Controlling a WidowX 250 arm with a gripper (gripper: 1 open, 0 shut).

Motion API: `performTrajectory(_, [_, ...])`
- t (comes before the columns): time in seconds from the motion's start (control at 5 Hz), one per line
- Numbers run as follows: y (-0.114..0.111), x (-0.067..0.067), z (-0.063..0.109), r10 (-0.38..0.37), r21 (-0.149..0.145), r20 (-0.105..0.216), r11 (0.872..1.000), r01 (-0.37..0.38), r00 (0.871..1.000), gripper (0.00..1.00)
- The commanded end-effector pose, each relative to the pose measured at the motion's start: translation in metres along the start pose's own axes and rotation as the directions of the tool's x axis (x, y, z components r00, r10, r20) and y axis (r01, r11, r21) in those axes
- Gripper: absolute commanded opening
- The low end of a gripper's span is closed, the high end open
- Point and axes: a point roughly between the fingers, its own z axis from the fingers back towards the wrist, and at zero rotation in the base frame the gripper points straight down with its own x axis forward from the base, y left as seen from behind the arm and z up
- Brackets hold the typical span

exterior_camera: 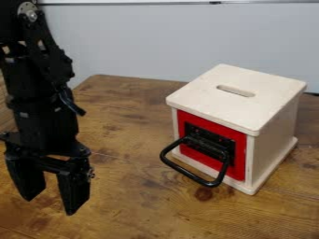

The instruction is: Open the drawer

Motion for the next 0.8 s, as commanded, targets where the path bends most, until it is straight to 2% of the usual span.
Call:
performTrajectory(0.0, [-0.01, 0.004, -0.004, 0.071, -0.006, -0.012, 0.997, -0.071, 0.997, 1.0])
performTrajectory(0.2, [-0.029, 0.021, -0.003, 0.21, -0.018, -0.007, 0.978, -0.21, 0.978, 1.0])
performTrajectory(0.4, [-0.055, 0.045, -0.002, 0.35, -0.044, 0.012, 0.936, -0.349, 0.937, 1.0])
performTrajectory(0.6, [-0.073, 0.07, -0.003, 0.49, -0.081, 0.021, 0.87, -0.487, 0.872, 1.0])
